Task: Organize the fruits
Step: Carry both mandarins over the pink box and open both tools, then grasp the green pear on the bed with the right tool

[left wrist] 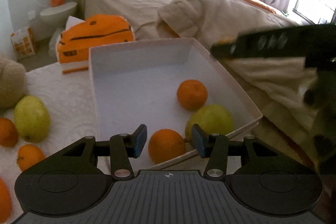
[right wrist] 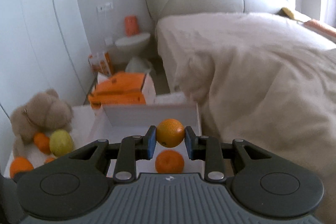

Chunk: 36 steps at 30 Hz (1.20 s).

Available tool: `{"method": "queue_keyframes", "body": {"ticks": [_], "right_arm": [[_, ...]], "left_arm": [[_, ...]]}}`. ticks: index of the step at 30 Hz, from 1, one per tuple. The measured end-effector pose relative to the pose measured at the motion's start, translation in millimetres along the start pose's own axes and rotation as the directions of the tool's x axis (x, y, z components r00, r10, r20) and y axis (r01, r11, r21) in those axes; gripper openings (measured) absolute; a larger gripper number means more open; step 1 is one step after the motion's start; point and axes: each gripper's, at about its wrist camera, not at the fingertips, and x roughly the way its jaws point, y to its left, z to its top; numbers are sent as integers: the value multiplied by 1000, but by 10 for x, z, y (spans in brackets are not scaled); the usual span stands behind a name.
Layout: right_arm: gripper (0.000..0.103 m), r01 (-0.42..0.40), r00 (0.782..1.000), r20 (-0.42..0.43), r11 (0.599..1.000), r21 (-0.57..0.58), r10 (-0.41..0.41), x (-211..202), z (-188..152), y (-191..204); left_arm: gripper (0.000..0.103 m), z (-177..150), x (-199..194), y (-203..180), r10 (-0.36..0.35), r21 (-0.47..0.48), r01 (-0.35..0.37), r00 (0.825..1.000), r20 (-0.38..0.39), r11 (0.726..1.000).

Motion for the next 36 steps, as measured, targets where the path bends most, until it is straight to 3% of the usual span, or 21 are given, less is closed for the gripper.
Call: {"method": "queue_keyframes", "body": {"ticks": [5, 9, 11, 13, 22, 26, 28, 30, 36], "right_arm": [[28, -13, 998, -67, 1000, -9, 13, 222, -137, 103], [29, -16, 996, -93, 1000, -27, 13, 326, -195, 171], [39, -24, 994, -104, 999, -28, 21, 337, -220, 186], [42, -26, 994, -106, 999, -27, 23, 336, -232, 195], [49, -65, 991, -123, 997, -39, 59, 291, -278, 388], [52, -105, 988, -125, 991, -78, 95, 248, -315, 599], [56, -144, 983, -126, 985, -98, 131, 240, -312, 743], [58, -188, 975, -137, 975, -114, 172, 255, -302, 901], [58, -256, 955, -203, 945, -205, 215, 427, -278, 1481]], "left_arm": [[52, -33, -271, 125, -31, -32, 36, 990, 136, 999], [52, -175, -521, 261, -2, -72, 18, 977, 214, 997], [51, -308, -666, 336, 27, -105, 0, 967, 253, 994], [51, -447, -796, 438, 57, -136, -19, 958, 282, 991], [51, -1154, -952, 915, 185, -280, -106, 944, 272, 954], [51, -1360, -1050, 1062, 198, -362, -73, 926, 323, 929], [51, -1418, -1064, 1125, 174, -395, -28, 925, 339, 918], [51, -1476, -1076, 1134, 155, -397, 0, 920, 359, 918], [51, -1500, -1116, 1040, 182, -366, -28, 901, 393, 930]]}}
